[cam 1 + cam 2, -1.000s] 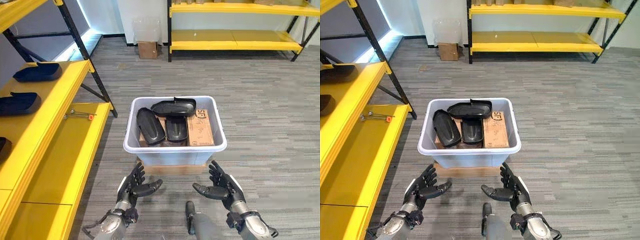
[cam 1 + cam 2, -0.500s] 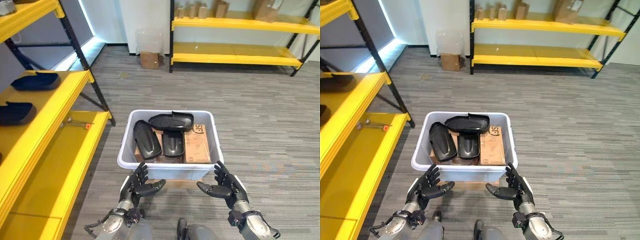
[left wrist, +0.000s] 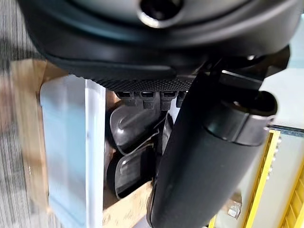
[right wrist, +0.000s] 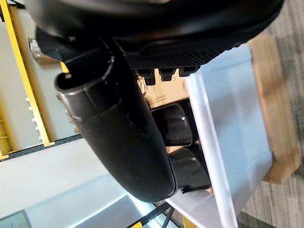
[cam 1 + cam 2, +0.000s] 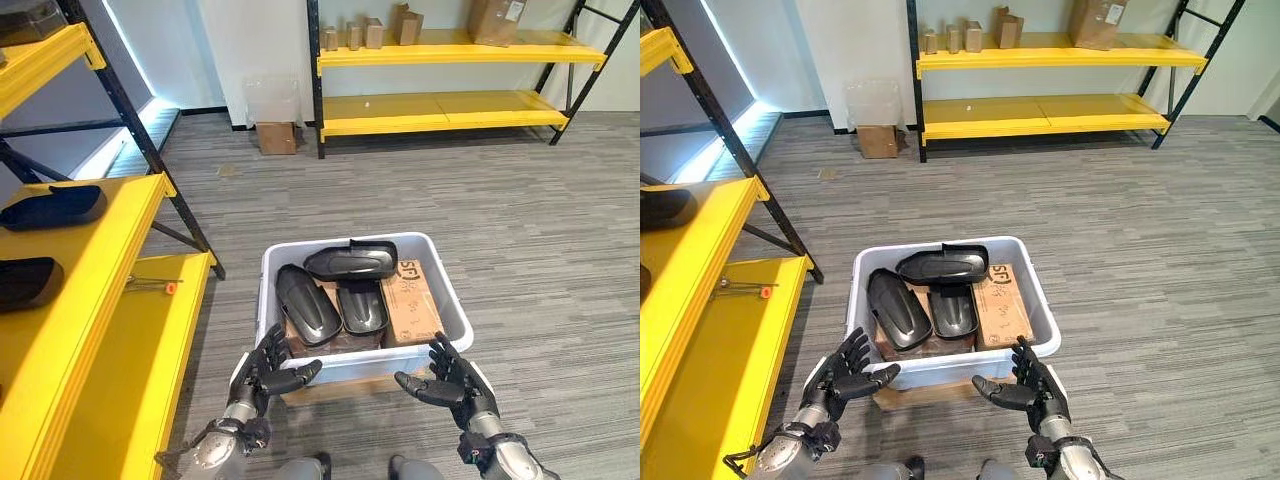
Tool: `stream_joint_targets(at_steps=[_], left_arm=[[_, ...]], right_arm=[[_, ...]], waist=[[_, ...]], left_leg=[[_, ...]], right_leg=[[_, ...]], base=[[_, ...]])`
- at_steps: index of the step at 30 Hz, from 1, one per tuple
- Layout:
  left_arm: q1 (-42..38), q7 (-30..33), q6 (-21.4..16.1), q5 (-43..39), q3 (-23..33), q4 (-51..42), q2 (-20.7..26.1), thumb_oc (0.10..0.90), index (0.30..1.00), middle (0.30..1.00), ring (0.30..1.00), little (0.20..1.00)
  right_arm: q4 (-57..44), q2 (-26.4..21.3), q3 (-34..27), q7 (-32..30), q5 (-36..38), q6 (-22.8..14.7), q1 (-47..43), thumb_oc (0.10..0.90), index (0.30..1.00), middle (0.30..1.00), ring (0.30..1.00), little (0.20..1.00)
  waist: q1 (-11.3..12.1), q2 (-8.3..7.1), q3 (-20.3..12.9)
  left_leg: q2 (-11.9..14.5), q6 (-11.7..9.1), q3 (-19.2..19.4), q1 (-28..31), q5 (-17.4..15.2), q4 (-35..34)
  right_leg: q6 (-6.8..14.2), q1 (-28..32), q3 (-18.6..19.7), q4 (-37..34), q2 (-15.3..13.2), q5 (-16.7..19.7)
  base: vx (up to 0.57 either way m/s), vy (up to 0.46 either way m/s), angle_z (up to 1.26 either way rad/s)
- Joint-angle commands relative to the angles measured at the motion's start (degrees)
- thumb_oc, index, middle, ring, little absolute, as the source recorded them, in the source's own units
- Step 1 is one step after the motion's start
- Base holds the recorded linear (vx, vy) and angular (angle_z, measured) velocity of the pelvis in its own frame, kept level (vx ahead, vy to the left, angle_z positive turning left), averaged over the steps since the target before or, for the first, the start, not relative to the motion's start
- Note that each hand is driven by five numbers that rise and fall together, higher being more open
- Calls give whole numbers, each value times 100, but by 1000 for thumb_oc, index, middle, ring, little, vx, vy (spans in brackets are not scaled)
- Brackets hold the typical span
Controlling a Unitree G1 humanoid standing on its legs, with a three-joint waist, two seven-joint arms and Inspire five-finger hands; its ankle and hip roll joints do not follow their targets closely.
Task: Move parts from the plastic box to the shelf.
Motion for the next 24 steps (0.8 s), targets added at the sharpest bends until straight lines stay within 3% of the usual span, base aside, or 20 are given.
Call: stream_joint_targets(at_steps=[1, 8, 16, 24], left_arm=[[-112, -121, -408, 69, 163, -789, 99, 900, 1000, 1000, 1000, 1000], [-143, -169, -379, 76, 159, -827, 97, 900, 1000, 1000, 1000, 1000], [-227, -332, -307, 124, 94, -853, 196, 900, 1000, 1000, 1000, 1000], [-197, -466, -266, 19, 50, -978, 350, 900, 1000, 1000, 1000, 1000]], right_arm=[[-727, -138, -277, 25, -68, -513, -210, 900, 1000, 1000, 1000, 1000], [-871, -285, -383, -2, -370, -570, -389, 900, 1000, 1000, 1000, 1000], [-976, -880, -652, -71, -912, -601, -1145, 900, 1000, 1000, 1000, 1000], [-901, -1891, -486, -30, -1389, -603, -2492, 900, 1000, 1000, 1000, 1000]], waist=[[77, -102, -315], [65, -161, -408], [155, -224, -446], [302, -318, -419]], left_leg=[[564, -181, -49, -35, -435, 250], [566, -157, 26, 82, -439, 73], [590, -165, 46, 148, -415, -107], [587, -216, -60, 36, -348, -224]], right_leg=[[237, 265, 119, -437, -84, 82], [320, 330, 143, -783, -155, 258], [383, 395, 96, -1045, -199, 386], [378, 406, -123, -1119, -226, 378]], base=[[16, 27, -5], [33, 25, -7], [39, 12, -4], [51, -9, 8]])
